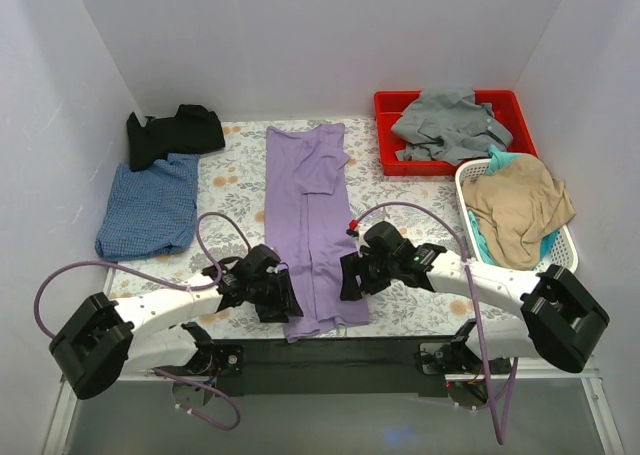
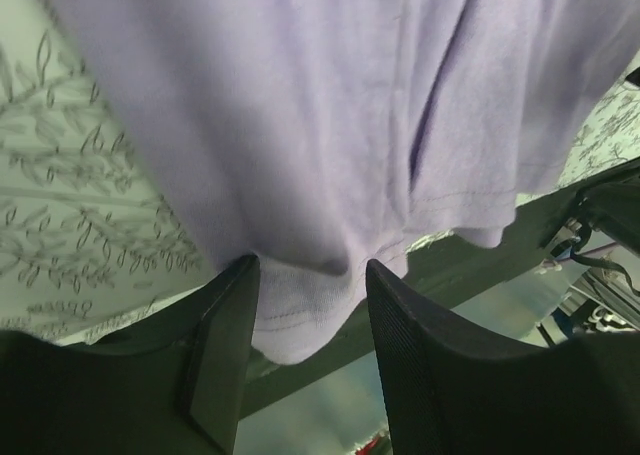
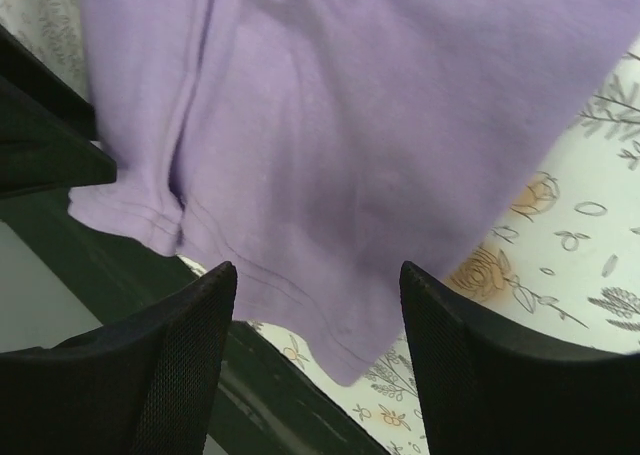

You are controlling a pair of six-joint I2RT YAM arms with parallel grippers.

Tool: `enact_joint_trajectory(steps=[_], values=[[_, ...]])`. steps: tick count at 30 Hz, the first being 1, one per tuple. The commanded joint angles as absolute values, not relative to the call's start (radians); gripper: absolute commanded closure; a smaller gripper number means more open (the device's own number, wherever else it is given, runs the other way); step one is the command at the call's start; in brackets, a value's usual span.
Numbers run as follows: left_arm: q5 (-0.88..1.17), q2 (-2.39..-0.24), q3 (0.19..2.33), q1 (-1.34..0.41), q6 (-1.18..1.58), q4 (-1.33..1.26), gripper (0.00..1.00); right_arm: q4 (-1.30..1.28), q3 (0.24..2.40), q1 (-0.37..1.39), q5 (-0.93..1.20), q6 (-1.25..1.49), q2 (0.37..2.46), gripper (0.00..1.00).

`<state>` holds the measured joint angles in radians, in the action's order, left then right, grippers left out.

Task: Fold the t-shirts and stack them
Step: Fold the tshirt

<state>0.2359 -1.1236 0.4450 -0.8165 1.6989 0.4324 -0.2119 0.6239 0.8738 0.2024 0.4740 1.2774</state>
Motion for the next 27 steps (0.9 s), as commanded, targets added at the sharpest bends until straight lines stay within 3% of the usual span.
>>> enact_joint_trajectory(steps=[1, 8, 27], values=[[0.209, -1.053, 0.402, -0.838, 1.739, 0.557, 0.54, -0.161, 0.68, 0.888, 0.276, 0.445, 1.287, 0.28], [0.137, -0.917, 0.453, -0.838, 1.786, 0.813, 0.54, -0.149, 0.681, 0.931, 0.321, 0.454, 1.31, 0.28], [-0.06, -0.956, 0.63, -0.838, 1.732, 0.804, 0.55, -0.061, 0.745, 1.017, 0.396, 0.454, 1.459, 0.28]])
